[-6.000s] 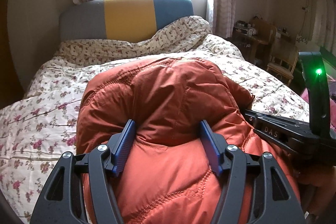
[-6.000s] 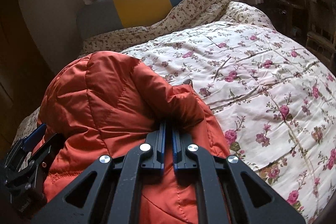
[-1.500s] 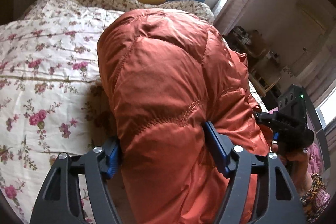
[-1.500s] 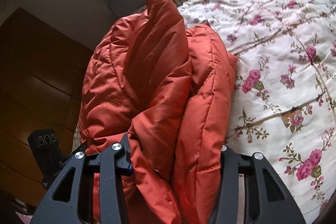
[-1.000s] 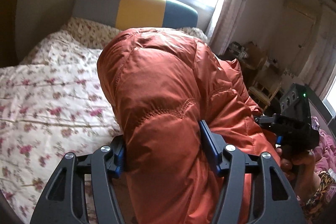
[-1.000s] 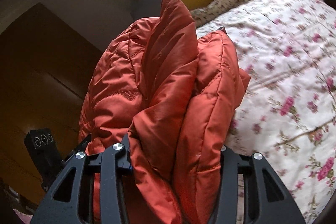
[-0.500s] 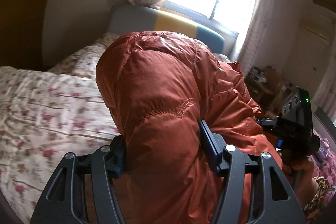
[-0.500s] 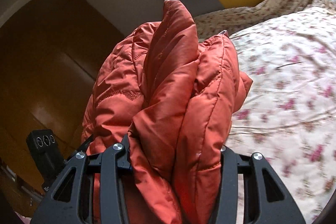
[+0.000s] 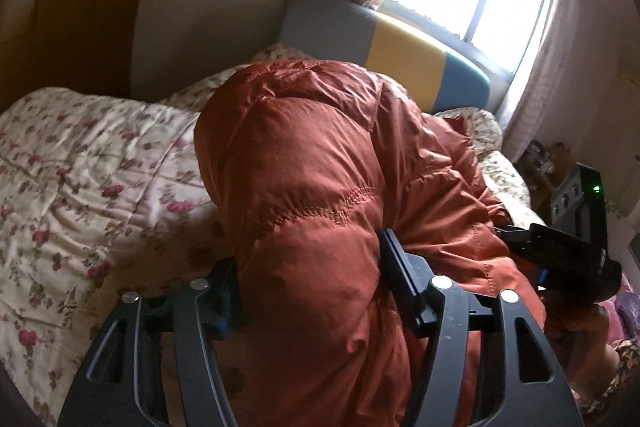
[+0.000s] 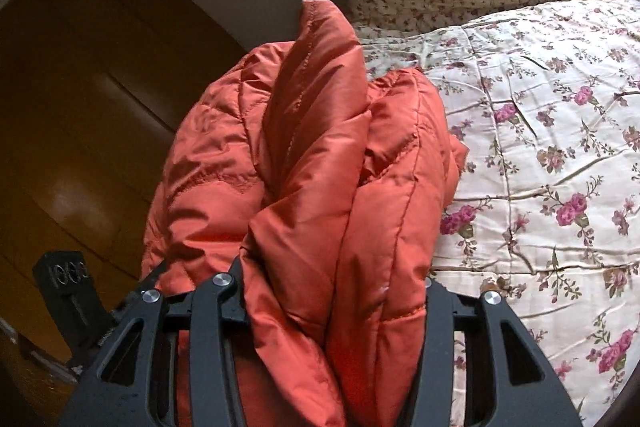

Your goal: Fold large clothes

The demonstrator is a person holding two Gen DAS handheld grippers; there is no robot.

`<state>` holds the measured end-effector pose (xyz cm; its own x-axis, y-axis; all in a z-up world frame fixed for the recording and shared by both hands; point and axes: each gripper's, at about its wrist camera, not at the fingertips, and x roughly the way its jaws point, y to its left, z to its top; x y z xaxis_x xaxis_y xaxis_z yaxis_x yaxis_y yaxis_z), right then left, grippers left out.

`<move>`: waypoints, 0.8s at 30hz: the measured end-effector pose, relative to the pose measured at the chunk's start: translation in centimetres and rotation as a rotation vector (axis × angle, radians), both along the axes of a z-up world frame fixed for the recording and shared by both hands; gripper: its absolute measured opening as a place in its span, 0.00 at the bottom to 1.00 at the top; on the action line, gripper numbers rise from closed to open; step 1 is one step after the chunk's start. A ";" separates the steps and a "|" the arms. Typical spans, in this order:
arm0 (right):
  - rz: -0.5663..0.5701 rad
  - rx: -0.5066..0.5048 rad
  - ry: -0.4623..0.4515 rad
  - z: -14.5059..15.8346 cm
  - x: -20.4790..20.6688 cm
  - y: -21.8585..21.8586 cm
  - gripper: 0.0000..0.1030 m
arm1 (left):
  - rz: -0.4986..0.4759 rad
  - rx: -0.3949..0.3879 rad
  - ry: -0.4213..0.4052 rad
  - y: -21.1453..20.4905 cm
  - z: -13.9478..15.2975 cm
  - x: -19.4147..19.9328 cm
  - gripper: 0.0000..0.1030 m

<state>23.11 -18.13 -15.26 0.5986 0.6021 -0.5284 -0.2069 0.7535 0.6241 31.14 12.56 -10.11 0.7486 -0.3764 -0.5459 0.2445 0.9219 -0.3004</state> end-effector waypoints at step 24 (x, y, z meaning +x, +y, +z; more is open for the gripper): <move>-0.218 -0.306 -0.055 0.8 -7.1 2.2 0.91 | 0.168 0.257 0.036 -1.1 -1.4 -5.2 0.95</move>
